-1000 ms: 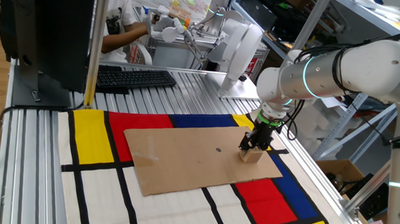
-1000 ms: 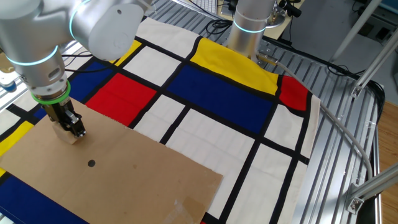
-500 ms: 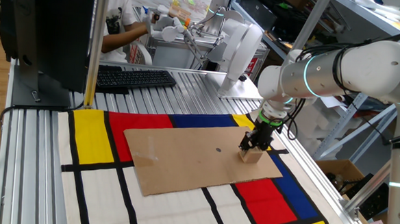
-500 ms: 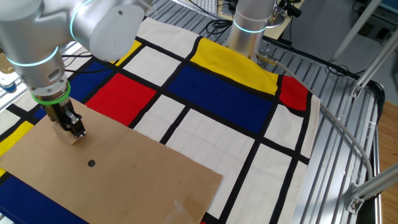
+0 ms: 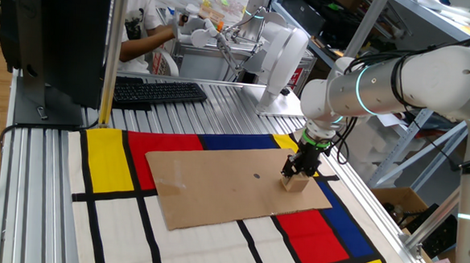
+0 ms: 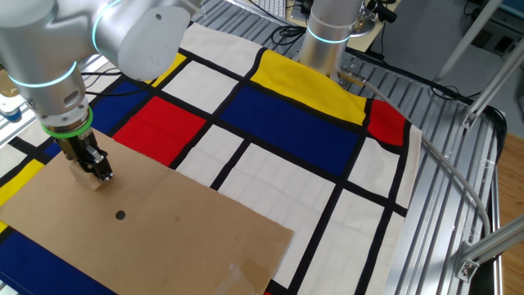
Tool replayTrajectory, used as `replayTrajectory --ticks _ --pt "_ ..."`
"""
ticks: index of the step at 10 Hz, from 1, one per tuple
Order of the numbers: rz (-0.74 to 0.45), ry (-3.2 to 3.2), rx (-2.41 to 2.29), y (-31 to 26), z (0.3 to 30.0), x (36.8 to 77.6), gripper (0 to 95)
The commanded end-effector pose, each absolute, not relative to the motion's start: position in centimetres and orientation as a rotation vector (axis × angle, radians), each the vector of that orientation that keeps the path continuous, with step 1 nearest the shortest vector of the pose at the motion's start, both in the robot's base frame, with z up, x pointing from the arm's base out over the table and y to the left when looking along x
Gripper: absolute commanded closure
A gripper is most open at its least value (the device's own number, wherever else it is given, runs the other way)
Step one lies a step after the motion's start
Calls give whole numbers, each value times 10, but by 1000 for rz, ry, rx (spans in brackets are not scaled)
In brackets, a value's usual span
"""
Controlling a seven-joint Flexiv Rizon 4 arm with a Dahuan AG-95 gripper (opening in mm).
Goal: Hold a small block with the gripper and sweep it from left to right on the table
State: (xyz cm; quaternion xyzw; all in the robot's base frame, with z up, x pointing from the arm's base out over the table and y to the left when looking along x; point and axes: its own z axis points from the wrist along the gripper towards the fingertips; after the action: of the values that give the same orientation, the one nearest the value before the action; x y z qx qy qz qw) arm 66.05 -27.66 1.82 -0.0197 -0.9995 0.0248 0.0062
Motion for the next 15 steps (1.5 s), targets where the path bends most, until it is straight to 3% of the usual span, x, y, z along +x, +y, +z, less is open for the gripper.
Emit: replayTrajectory --ticks 1,15 --pt "79 -3130 -60 -276 19 660 950" --pt "67 -3148 -55 -277 20 659 950"
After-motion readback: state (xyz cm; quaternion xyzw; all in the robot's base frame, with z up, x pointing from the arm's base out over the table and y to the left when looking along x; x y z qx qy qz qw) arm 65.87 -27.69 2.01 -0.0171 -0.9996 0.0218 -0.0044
